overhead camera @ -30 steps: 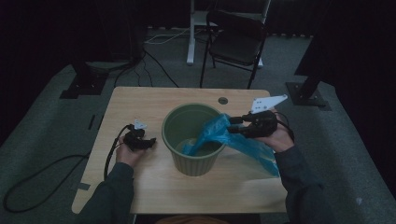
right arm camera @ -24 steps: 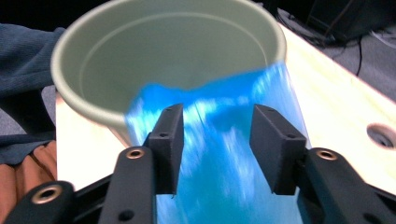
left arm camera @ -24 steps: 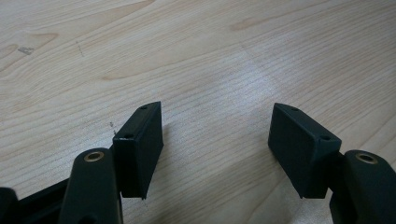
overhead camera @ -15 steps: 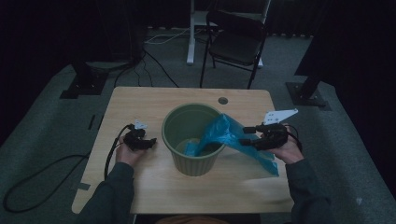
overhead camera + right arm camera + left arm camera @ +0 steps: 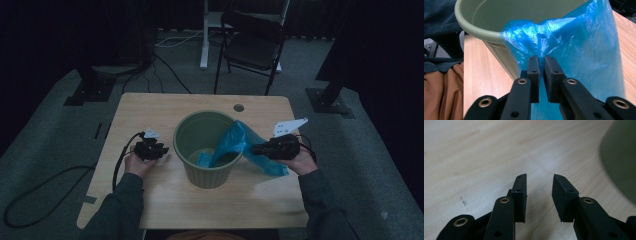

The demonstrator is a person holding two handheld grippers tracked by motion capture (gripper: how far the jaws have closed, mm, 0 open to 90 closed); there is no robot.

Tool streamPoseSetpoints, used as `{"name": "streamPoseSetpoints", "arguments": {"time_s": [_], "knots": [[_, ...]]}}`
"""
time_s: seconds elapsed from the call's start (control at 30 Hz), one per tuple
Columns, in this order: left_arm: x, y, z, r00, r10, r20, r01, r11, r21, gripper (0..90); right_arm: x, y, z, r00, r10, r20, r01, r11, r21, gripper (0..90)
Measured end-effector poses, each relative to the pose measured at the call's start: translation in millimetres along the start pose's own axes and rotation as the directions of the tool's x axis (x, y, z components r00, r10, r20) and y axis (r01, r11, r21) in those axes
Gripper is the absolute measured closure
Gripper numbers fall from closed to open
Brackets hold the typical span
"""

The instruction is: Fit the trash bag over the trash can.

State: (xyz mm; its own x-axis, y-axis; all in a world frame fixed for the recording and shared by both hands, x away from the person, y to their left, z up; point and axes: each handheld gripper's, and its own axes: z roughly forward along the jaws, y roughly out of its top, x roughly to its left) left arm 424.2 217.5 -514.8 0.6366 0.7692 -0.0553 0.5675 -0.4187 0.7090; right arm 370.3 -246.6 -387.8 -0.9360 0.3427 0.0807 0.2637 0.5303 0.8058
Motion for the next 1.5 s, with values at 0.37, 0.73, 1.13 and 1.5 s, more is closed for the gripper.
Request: {"name": "streamPoseSetpoints", "arguments": {"time_s": [0.37, 0.73, 1.13, 1.5], "knots": [[-5.0, 40.8, -46.7, 0.9896, 0.092, 0.11, -0.071, 0.981, -0.181, 62.3, -2.3, 8.0, -2.6, 0.9997, -0.021, 0.011, 0.021, 1.0, -0.009, 89.1], [-3.5, 63.0, -86.9, 0.9796, 0.138, 0.146, -0.096, 0.9599, -0.263, 59.2, -1.3, 26.0, -5.9, 0.9978, -0.058, 0.033, 0.059, 0.998, -0.026, 89.9], [-11.5, 84.6, -107.9, 0.9574, 0.211, 0.197, -0.143, 0.9392, -0.312, 59.2, -0.1, 42.7, -1.3, 0.9957, -0.088, 0.029, 0.089, 0.995, -0.04, 90.0], [-35.6, 121.1, -124.8, 0.9278, 0.304, 0.217, -0.217, 0.9119, -0.348, 57.9, 0.8, 49.7, -0.4, 0.9937, -0.109, 0.025, 0.11, 0.992, -0.056, 90.0]]}}
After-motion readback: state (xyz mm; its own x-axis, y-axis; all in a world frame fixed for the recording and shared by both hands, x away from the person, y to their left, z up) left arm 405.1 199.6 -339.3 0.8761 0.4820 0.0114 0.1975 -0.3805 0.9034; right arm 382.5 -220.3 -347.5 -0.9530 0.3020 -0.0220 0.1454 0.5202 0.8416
